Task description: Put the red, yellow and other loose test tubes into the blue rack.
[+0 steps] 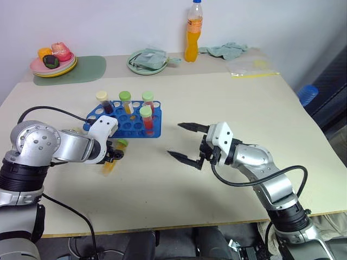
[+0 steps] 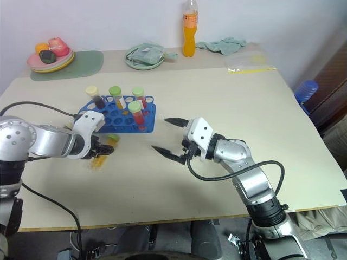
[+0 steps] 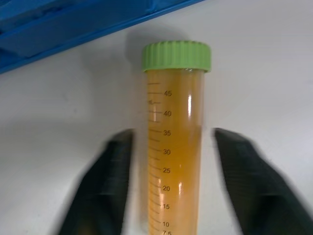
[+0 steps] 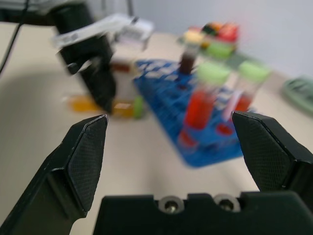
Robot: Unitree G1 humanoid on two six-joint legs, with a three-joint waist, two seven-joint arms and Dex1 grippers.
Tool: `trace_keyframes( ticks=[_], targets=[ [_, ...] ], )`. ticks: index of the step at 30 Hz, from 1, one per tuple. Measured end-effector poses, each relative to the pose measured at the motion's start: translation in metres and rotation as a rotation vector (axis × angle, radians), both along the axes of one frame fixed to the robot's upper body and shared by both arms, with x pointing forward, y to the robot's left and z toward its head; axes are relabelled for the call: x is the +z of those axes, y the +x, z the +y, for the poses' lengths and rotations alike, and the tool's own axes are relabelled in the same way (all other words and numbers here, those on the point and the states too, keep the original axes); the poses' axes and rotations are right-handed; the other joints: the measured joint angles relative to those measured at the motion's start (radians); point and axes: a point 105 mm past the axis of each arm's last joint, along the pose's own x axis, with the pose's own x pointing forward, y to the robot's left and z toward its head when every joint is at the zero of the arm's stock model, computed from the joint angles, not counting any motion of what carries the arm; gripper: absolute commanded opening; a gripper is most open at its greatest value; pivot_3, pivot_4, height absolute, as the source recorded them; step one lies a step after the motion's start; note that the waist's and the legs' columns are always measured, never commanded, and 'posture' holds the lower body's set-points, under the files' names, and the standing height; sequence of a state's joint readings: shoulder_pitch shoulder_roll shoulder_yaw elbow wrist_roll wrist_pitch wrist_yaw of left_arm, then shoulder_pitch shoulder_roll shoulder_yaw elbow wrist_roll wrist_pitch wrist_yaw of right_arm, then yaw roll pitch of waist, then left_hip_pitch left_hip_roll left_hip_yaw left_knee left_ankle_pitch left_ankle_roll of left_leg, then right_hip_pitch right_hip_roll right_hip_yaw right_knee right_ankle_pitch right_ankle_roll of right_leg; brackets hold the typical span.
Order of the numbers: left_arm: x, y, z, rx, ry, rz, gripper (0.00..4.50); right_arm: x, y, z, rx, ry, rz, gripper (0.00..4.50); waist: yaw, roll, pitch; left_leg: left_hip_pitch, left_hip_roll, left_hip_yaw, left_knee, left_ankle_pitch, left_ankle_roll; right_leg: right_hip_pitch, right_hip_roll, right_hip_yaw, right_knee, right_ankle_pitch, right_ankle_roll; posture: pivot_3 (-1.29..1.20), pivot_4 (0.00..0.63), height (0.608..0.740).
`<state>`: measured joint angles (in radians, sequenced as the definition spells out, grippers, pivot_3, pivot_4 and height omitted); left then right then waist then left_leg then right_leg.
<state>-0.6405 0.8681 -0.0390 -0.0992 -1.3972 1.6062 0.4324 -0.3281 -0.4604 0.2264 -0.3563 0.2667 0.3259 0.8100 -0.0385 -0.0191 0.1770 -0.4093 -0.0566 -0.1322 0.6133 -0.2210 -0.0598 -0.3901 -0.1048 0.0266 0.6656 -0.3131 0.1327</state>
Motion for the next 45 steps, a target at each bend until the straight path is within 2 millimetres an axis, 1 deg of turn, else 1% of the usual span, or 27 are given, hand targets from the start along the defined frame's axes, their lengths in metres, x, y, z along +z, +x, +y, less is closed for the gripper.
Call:
trace_keyframes(
  ticks=[1, 2, 8, 10, 12, 14, 15, 16, 17, 18, 20, 22, 23, 25, 26, 28, 30, 32, 35, 37, 41, 45],
  targets=[
    [0.0, 0.0, 0.0, 0.003, 0.003, 0.0, 0.82, -0.001, -0.001, 0.0, 0.009, -0.006, 0.013, 4.5, 0.0, 0.0, 0.0, 0.0, 0.0, 0.0, 0.0, 0.0, 0.0, 0.0, 0.0, 0.0, 0.0, 0.0, 0.0, 0.0, 0.15, 0.74],
    [0.0, 0.0, 0.0, 0.007, 0.005, 0.0, 0.67, -0.002, -0.003, -0.001, 0.024, -0.016, 0.026, 4.5, 0.0, 0.0, 0.0, 0.0, 0.0, 0.0, 0.0, 0.0, 0.0, 0.0, 0.0, 0.0, 0.0, 0.0, 0.0, 0.0, 0.15, 0.74],
    [0.0, -0.001, 0.003, 0.022, 0.012, 0.003, 0.66, -0.002, -0.01, 0.0, 0.065, -0.032, 0.053, 4.5, -0.003, 0.0, 0.0, 0.0, 0.0, 0.0, 0.0, 0.0, 0.0, 0.0, 0.0, 0.0, 0.0, 0.0, 0.0, 0.0, 0.15, 0.74],
    [0.0, -0.003, 0.008, 0.034, 0.02, 0.002, 0.66, -0.002, -0.01, 0.0, 0.07, -0.032, 0.055, 4.5, -0.004, 0.0, 0.0, 0.0, 0.0, 0.001, 0.0, 0.0, 0.0, -0.001, 0.0, 0.0, 0.0, 0.0, 0.0, 0.0, 0.15, 0.74],
    [0.007, -0.007, 0.02, 0.049, 0.036, -0.018, 0.66, -0.004, -0.011, -0.001, 0.071, -0.037, 0.062, 4.5, -0.005, 0.0, 0.0, -0.001, 0.0, 0.001, 0.0, 0.0, 0.0, -0.002, 0.001, 0.001, 0.0, 0.0, 0.0, 0.0, 0.15, 0.74],
    [0.026, -0.009, 0.029, 0.053, 0.039, -0.092, 0.66, -0.005, -0.011, -0.004, 0.071, -0.049, 0.071, 4.5, -0.003, 0.0, 0.0, -0.001, 0.0, 0.001, 0.0, 0.0, 0.0, -0.002, 0.0, 0.001, 0.0, 0.0, 0.0, 0.0, 0.15, 0.74],
    [0.039, -0.008, 0.034, 0.056, 0.031, -0.188, 0.66, -0.005, -0.011, -0.004, 0.074, -0.049, 0.073, 4.5, -0.003, 0.0, 0.0, -0.001, 0.0, 0.002, 0.0, 0.0, 0.0, -0.002, 0.0, 0.001, 0.0, 0.0, 0.0, 0.0, 0.15, 0.74],
    [0.056, -0.005, 0.036, 0.044, 0.018, -0.321, 0.66, -0.005, -0.012, -0.005, 0.071, -0.049, 0.079, 4.5, -0.003, 0.0, 0.0, -0.001, 0.001, 0.003, -0.001, 0.0, -0.001, -0.002, 0.0, 0.001, -0.001, 0.0, -0.001, 0.0, 0.15, 0.74],
    [0.071, -0.002, 0.034, 0.019, 0.007, -0.43, 0.66, -0.006, -0.011, -0.007, 0.065, -0.053, 0.084, 4.5, -0.001, 0.0, 0.0, -0.001, 0.0, 0.004, -0.001, 0.002, -0.004, -0.002, -0.001, 0.001, -0.001, 0.0, -0.001, 0.0, 0.15, 0.74],
    [0.09, 0.002, 0.032, -0.02, -0.001, -0.593, 0.66, -0.006, -0.011, -0.007, 0.064, -0.052, 0.087, 4.5, 0.003, 0.0, 0.0, -0.001, 0.001, 0.007, -0.002, 0.003, -0.005, -0.001, -0.001, 0.001, -0.003, 0.0, -0.002, 0.0, 0.15, 0.74],
    [0.113, 0.006, 0.024, -0.074, -0.028, -0.801, 0.66, -0.007, -0.011, -0.007, 0.061, -0.05, 0.092, 4.5, 0.019, 0.001, 0.0, -0.001, 0.001, 0.008, -0.002, 0.0, -0.001, 0.0, -0.001, 0.001, -0.004, 0.001, -0.002, 0.0, 0.15, 0.74],
    [0.124, 0.012, 0.014, -0.074, -0.087, -0.955, 0.66, -0.01, -0.011, -0.007, 0.056, -0.043, 0.103, 4.5, 0.031, 0.001, 0.0, -0.001, 0.001, 0.008, -0.001, 0.0, 0.0, 0.002, -0.001, 0.001, -0.005, 0.001, -0.002, 0.0, 0.15, 0.74],
    [0.125, 0.016, 0.011, -0.043, -0.126, -1.015, 0.66, -0.011, -0.011, -0.006, 0.055, -0.038, 0.107, 4.5, 0.034, 0.001, 0.0, -0.001, 0.001, 0.008, 0.0, 0.0, 0.0, 0.002, -0.001, 0.0, -0.006, 0.002, -0.002, 0.0, 0.15, 0.74],
    [0.122, 0.026, -0.001, 0.052, -0.183, -1.144, 0.66, -0.012, -0.009, -0.005, 0.047, -0.023, 0.114, 4.5, 0.042, -0.001, 0.0, -0.002, 0.0, 0.008, 0.001, -0.001, 0.001, 0.002, -0.001, 0.001, -0.007, 0.003, -0.001, 0.0, 0.15, 0.74],
    [0.119, 0.028, -0.007, 0.08, -0.203, -1.176, 0.66, -0.012, -0.009, -0.004, 0.045, -0.016, 0.117, 4.5, 0.044, -0.002, 0.0, -0.002, 0.0, 0.008, 0.001, -0.001, 0.001, 0.002, -0.001, 0.001, -0.007, 0.003, -0.001, 0.0, 0.15, 0.74],
    [0.11, 0.032, -0.018, 0.122, -0.177, -1.247, 0.66, -0.012, -0.007, -0.004, 0.031, -0.01, 0.119, 4.5, 0.044, -0.002, -0.001, -0.003, 0.0, 0.008, 0.001, 0.0, 0.0, 0.0, -0.001, 0.001, -0.007, 0.003, -0.001, 0.0, 0.15, 0.74],
    [0.103, 0.035, -0.023, 0.142, -0.136, -1.299, 0.66, -0.012, -0.006, -0.004, 0.019, -0.007, 0.118, 4.5, 0.04, -0.002, -0.001, -0.003, 0.0, 0.009, 0.001, 0.0, 0.0, 0.0, -0.001, 0.001, -0.006, 0.003, -0.001, 0.0, 0.15, 0.74],
    [0.096, 0.038, -0.025, 0.184, -0.136, -1.341, 0.66, -0.012, -0.005, -0.005, 0.011, -0.004, 0.117, 4.5, 0.039, -0.002, -0.001, -0.003, 0.0, 0.009, 0.001, -0.001, 0.001, 0.0, 0.0, 0.001, -0.006, 0.003, -0.001, 0.0, 0.15, 0.74],
    [0.077, 0.04, -0.031, 0.208, -0.144, -1.354, 0.66, -0.014, -0.004, -0.005, -0.003, -0.001, 0.122, 4.5, 0.04, -0.002, -0.001, -0.003, 0.0, 0.009, 0.002, -0.001, 0.001, 0.0, 0.0, 0.001, -0.006, 0.003, -0.001, 0.0, 0.15, 0.74],
    [0.066, 0.039, -0.032, 0.204, -0.117, -1.35, 0.66, -0.014, -0.004, -0.006, -0.012, 0.0, 0.121, 4.5, 0.039, -0.002, -0.001, -0.003, 0.0, 0.008, 0.002, -0.001, 0.001, 0.0, 0.0, 0.001, -0.005, 0.003, -0.001, 0.0, 0.15, 0.74],
    [0.046, 0.037, -0.035, 0.187, -0.112, -1.305, 0.66, -0.014, -0.003, -0.007, -0.027, 0.002, 0.123, 4.5, 0.039, -0.002, -0.001, -0.003, 0.0, 0.008, 0.002, -0.001, 0.001, 0.0, 0.0, 0.001, -0.005, 0.003, -0.001, 0.0, 0.15, 0.74],
    [0.033, 0.039, -0.041, 0.173, -0.119, -1.284, 0.66, -0.015, -0.002, -0.008, -0.035, 0.003, 0.125, 4.5, 0.042, -0.002, -0.001, -0.003, 0.0, 0.008, 0.002, -0.001, 0.001, 0.001, 0.0, 0.0, -0.005, 0.003, -0.001, 0.0, 0.15, 0.74]
  ],
)
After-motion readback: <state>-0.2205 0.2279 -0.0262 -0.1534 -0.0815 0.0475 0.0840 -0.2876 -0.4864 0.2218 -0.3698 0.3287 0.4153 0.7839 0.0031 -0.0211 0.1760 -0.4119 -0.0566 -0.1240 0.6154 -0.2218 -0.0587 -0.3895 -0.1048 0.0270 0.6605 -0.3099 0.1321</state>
